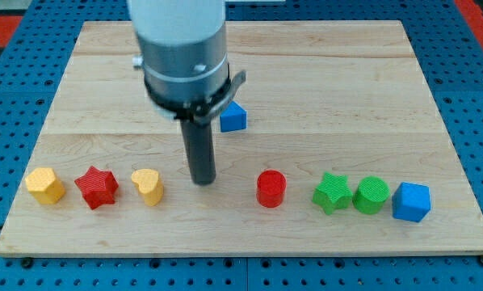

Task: Move the yellow heart in between the red star and blue triangle

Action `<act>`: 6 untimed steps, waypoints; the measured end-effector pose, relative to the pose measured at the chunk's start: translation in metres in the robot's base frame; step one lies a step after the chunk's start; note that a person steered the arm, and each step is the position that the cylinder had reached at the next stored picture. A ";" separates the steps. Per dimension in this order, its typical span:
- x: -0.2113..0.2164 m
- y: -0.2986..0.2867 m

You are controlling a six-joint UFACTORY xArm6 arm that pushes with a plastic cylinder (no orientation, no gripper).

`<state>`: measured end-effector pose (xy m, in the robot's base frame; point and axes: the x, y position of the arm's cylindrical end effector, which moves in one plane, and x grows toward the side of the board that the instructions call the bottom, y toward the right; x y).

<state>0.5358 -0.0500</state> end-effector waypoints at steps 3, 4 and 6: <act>0.008 -0.068; -0.001 -0.066; -0.022 -0.105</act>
